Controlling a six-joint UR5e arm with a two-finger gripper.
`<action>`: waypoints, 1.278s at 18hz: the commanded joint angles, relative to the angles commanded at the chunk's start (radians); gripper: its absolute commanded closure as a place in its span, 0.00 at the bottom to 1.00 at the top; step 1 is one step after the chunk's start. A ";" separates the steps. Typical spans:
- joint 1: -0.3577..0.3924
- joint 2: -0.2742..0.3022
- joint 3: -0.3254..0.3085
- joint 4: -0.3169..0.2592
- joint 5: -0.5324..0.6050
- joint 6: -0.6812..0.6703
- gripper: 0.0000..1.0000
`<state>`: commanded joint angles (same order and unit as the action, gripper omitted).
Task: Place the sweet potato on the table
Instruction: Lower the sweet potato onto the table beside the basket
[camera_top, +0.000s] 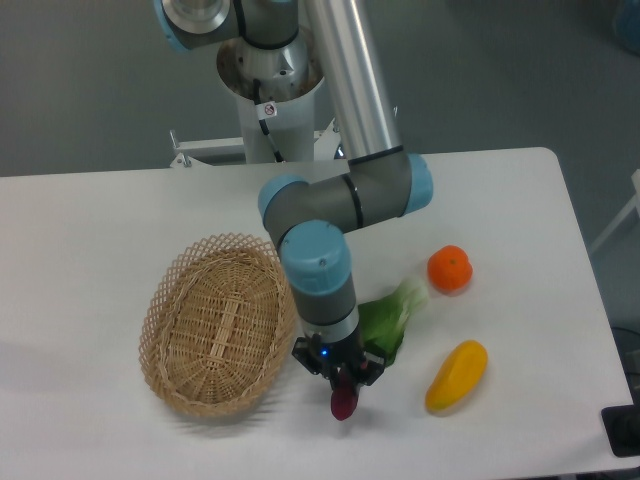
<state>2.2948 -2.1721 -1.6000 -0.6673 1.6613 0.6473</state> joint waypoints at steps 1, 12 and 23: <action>-0.002 -0.002 -0.002 0.000 0.000 0.000 0.73; -0.006 0.006 0.024 0.000 0.008 -0.006 0.00; 0.096 0.126 0.176 -0.009 0.009 0.043 0.00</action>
<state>2.3912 -2.0466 -1.4235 -0.6765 1.6705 0.6899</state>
